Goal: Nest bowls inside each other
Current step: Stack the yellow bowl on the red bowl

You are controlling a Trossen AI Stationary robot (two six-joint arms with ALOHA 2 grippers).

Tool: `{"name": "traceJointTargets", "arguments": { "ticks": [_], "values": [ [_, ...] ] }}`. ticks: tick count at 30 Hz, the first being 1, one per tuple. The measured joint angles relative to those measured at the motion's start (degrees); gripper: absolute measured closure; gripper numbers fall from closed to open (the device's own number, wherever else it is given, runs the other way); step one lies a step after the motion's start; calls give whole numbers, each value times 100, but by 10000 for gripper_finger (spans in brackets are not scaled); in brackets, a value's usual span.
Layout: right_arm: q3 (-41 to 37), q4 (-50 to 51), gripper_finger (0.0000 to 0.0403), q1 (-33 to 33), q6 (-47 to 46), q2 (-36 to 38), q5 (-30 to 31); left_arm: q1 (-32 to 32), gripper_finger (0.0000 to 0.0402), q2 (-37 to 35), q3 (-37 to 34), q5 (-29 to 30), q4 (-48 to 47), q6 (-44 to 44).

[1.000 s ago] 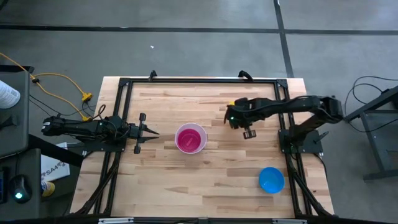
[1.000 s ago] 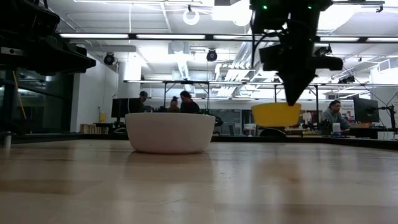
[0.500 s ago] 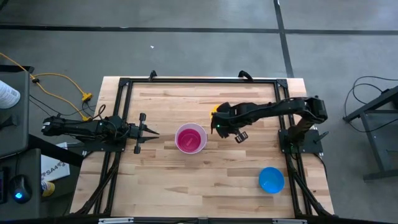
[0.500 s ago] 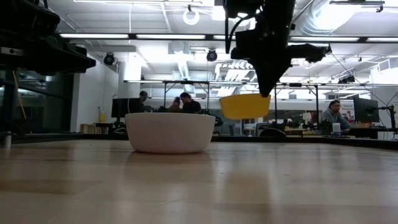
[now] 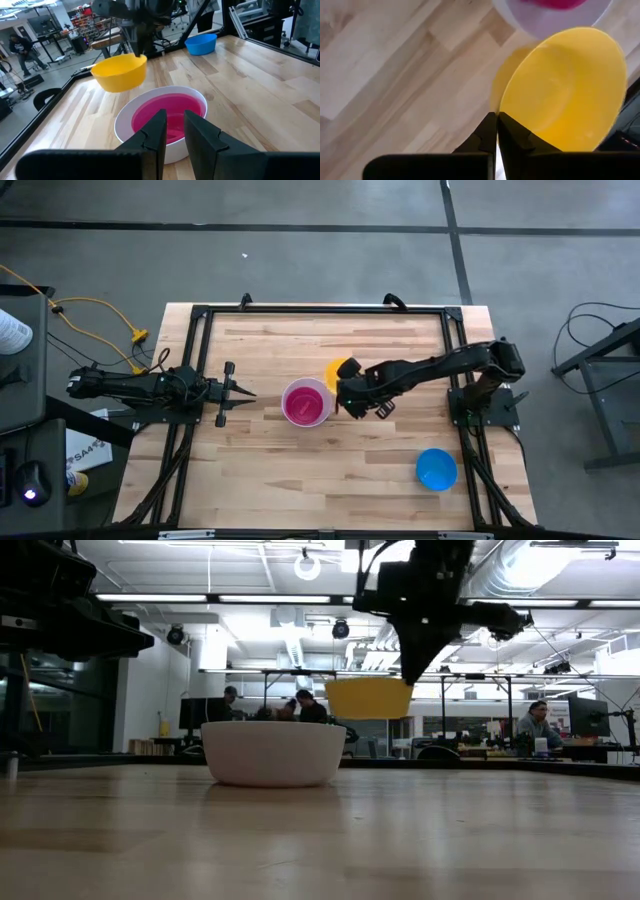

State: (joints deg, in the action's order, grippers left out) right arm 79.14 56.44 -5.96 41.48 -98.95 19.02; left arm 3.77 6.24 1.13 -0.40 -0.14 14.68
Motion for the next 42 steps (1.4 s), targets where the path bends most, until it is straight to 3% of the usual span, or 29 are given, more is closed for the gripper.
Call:
{"name": "traceJointTargets", "arguments": {
  "ticks": [8, 18, 23, 29, 35, 42],
  "values": [
    [1128, 355, 400, -41, 22, -678, -110, 0, 336, -1, 1, 0, 0, 2],
    [1968, 422, 400, -303, 569, -1300, -121, 0, 336, -1, 0, -1, -2, 2],
    [2023, 387, 400, -436, 1154, -1312, -232, 0, 336, 0, 0, 0, 0, 2],
    [2021, 425, 400, -470, 1685, -1312, -847, 0, 336, -2, 0, 0, 0, 0],
    [2022, 365, 400, -383, 2334, -1392, -865, 0, 336, -2, 2, -1, 0, 2],
    [2012, 108, 400, -171, 2364, -1585, -853, 0, 336, -2, 0, 0, -2, 2]
  ]
}}
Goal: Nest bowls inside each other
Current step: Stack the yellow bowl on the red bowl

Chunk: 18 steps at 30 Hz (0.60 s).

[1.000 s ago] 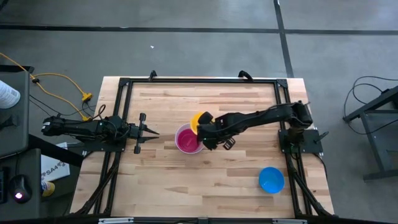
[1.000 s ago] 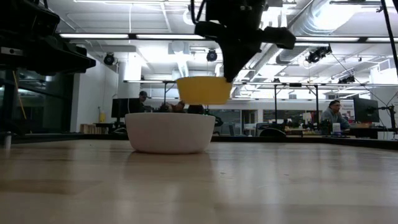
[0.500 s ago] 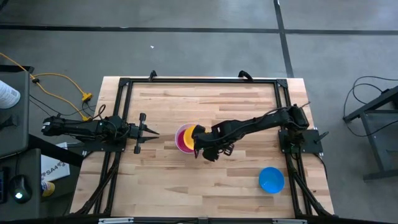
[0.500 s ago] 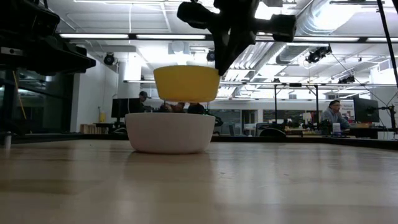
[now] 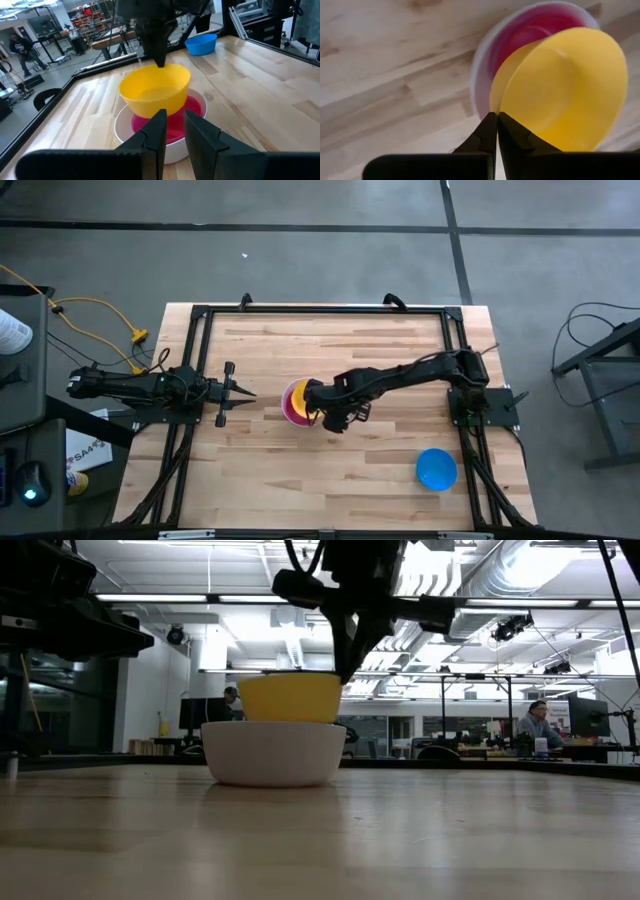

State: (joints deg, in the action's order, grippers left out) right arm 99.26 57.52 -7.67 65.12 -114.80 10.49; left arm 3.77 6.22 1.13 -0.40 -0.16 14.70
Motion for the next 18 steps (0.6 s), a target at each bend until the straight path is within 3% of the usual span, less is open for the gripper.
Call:
{"name": "traceJointTargets", "arguments": {
  "ticks": [18],
  "values": [
    [-6, -508, 400, 102, 120, -196, -215, 0, 336, 2, 1, -2, 0, -1]
  ]
}}
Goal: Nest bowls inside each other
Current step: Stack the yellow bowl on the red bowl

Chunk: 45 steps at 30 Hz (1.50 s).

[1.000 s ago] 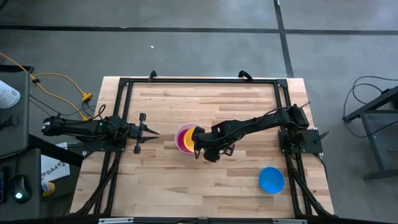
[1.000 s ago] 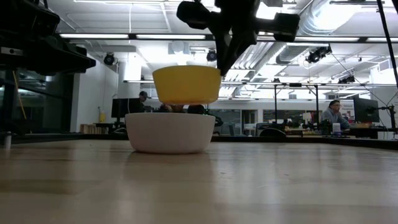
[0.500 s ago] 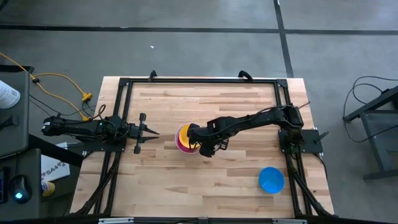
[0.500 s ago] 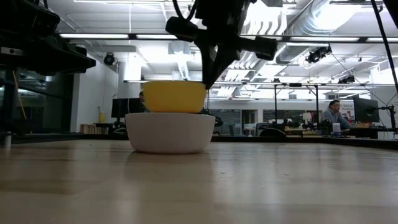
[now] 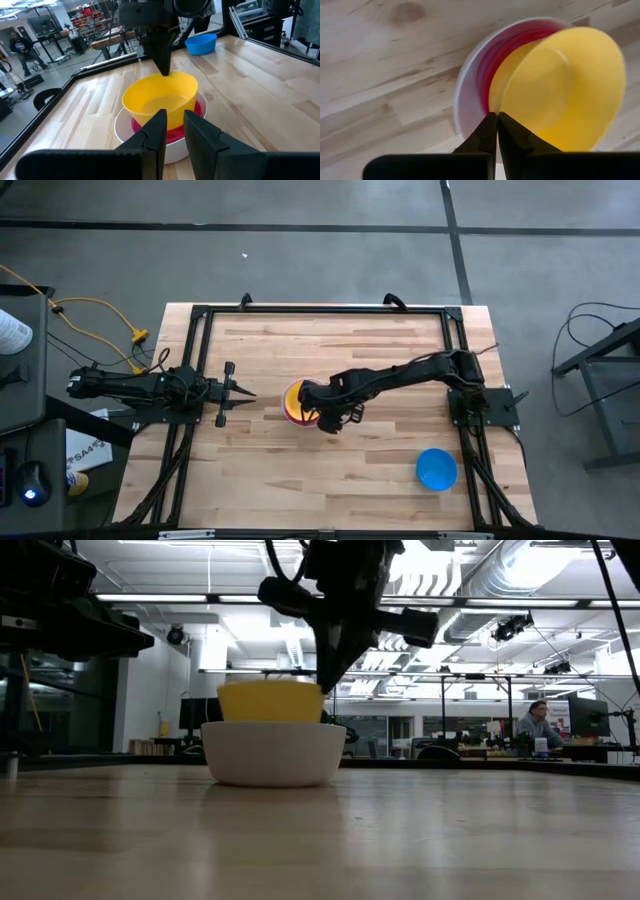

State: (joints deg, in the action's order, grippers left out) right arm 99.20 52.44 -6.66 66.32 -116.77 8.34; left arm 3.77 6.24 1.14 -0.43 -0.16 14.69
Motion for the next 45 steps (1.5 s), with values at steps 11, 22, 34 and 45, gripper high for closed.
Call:
{"name": "traceJointTargets", "arguments": {
  "ticks": [11, 22, 34, 45],
  "values": [
    [9, -137, 400, 46, -3, -105, -143, 0, 336, 0, -1, 1, 0, 1],
    [6, -106, 400, 86, -156, -271, -297, 0, 336, 0, -1, 0, 0, 1],
    [8, -258, 400, 120, -235, -376, -425, 0, 336, 0, -1, 2, 0, 1],
    [8, -338, 400, 114, -459, -376, -193, 0, 336, -1, 0, 0, 0, -1]
  ]
}}
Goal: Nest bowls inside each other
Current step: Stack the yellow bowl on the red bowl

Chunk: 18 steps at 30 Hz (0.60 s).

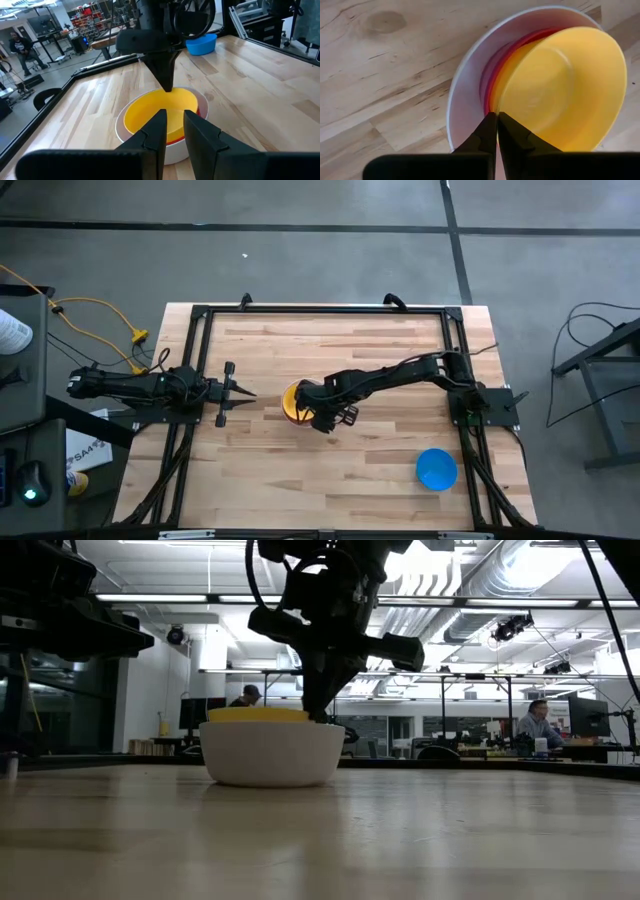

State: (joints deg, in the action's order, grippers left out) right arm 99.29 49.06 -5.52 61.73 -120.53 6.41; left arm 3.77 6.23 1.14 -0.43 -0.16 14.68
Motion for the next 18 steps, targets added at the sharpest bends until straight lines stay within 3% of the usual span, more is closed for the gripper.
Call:
{"name": "traceJointTargets", "arguments": {
  "ticks": [18],
  "values": [
    [0, -94, 399, -11, -131, 9, -60, 0, 336, 1, -1, 0, 1, 0]
  ]
}}
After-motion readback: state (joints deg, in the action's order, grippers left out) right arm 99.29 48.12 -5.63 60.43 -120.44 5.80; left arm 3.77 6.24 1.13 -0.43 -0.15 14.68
